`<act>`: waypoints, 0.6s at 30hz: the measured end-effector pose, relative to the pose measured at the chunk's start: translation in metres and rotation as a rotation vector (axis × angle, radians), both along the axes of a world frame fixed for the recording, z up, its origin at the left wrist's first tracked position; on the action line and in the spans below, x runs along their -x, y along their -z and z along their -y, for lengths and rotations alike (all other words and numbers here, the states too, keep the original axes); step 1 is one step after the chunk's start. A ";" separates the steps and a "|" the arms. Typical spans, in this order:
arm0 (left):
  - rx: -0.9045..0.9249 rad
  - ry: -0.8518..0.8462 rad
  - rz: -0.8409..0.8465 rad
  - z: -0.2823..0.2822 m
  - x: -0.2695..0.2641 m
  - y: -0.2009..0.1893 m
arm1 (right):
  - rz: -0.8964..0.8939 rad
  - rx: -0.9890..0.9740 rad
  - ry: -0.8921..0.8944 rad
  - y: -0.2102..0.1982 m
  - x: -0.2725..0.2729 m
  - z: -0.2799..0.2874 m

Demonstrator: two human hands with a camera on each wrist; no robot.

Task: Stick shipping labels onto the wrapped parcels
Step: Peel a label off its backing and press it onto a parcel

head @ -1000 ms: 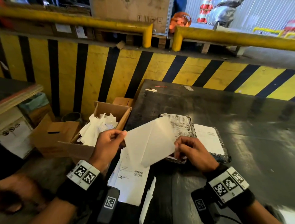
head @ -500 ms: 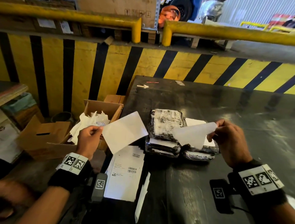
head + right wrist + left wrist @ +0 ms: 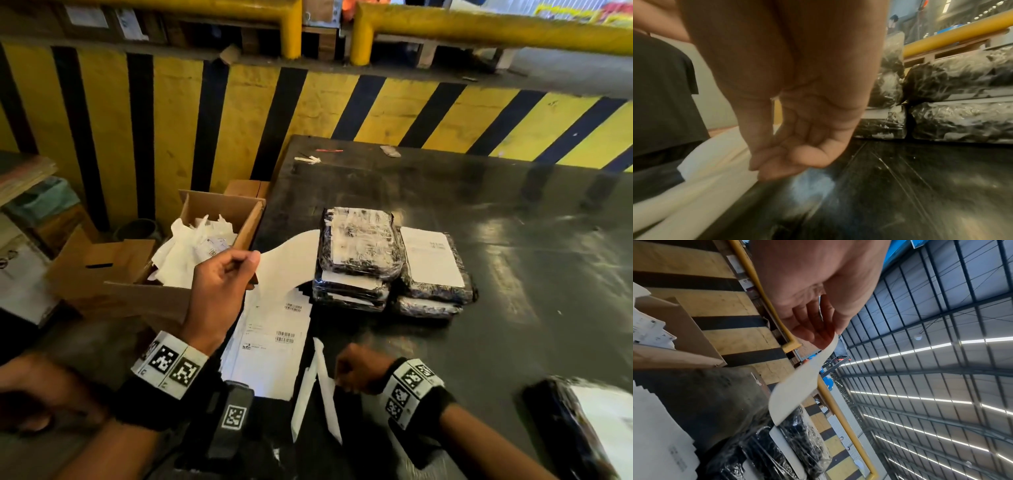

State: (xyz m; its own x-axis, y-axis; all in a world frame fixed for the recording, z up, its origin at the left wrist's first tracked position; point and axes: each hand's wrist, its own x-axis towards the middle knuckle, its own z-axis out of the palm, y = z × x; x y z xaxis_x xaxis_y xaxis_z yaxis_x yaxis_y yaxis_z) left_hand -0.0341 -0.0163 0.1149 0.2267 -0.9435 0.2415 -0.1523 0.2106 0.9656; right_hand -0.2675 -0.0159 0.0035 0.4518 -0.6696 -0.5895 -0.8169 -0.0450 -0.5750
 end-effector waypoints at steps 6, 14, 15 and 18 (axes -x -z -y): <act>0.080 0.055 0.015 0.000 0.017 -0.013 | 0.244 0.279 0.167 -0.033 0.010 0.005; 0.310 0.327 0.213 0.013 0.090 -0.038 | 0.895 0.242 0.810 -0.150 0.040 0.018; 0.349 0.379 0.248 0.015 0.102 -0.037 | 0.904 0.260 0.826 -0.154 0.044 0.021; 0.436 0.496 0.330 0.019 0.139 -0.032 | 0.968 0.363 0.876 -0.161 0.066 0.028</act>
